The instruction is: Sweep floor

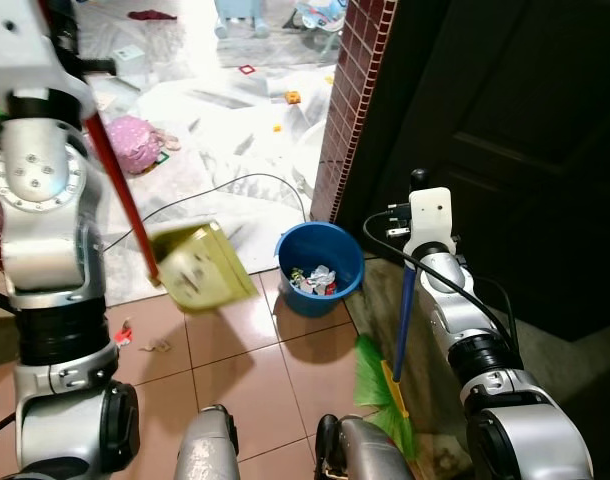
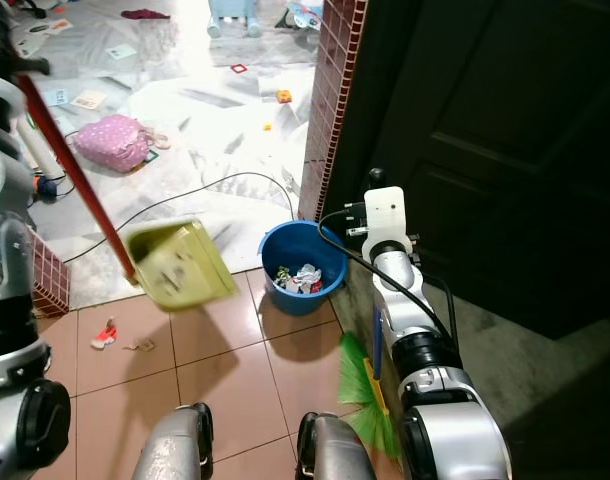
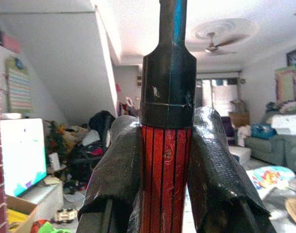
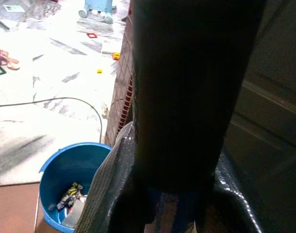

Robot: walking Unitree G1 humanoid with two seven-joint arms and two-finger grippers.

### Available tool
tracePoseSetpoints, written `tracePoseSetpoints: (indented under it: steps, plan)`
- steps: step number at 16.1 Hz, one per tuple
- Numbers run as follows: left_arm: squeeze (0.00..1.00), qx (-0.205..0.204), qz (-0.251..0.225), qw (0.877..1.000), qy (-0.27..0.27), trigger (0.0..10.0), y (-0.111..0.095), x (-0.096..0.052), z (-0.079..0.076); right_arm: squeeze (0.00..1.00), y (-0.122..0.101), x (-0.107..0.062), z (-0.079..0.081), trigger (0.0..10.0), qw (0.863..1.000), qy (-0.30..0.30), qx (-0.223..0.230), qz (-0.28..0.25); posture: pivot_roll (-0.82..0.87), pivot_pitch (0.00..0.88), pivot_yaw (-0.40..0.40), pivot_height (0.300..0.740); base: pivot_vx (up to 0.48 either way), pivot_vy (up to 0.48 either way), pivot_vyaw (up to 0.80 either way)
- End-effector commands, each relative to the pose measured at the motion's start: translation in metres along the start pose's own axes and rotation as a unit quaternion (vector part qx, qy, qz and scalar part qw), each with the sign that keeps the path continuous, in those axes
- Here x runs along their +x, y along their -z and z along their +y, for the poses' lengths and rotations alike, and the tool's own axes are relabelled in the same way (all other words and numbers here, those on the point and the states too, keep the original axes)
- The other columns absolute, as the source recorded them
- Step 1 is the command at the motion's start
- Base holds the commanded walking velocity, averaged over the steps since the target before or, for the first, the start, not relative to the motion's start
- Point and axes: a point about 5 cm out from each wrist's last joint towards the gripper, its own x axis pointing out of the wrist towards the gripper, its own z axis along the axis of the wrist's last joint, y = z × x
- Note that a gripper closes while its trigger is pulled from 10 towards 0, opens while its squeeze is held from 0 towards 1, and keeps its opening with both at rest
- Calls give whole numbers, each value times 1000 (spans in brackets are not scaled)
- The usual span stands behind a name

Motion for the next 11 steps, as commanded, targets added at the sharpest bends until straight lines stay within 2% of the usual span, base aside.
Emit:
tracePoseSetpoints:
  steps: [1,5,6,8,11]
  plan:
    - [0,-19,-64,998,-7,10000,-24,9,-4,0,6,-1,-4,10000,1000,0,-13,13,-23,133,-60,740,0,0,0]
    - [0,-49,-90,995,12,10000,-31,15,-28,0,5,-1,-3,10000,1000,-3,-14,11,-27,132,-59,740,0,0,0]
    - [0,-70,-105,992,26,10000,-36,19,-45,0,5,-1,-2,10000,1000,-3,-14,10,-33,131,-56,740,0,0,0]
    - [0,-90,-118,988,48,10000,-38,20,-67,0,4,-1,-1,10000,1000,-1,-13,8,-42,130,-50,740,0,0,0]
    - [0,-108,-123,983,84,10000,-32,11,-97,0,3,-1,-1,10000,1000,3,-12,2,-57,129,-42,740,0,0,0]
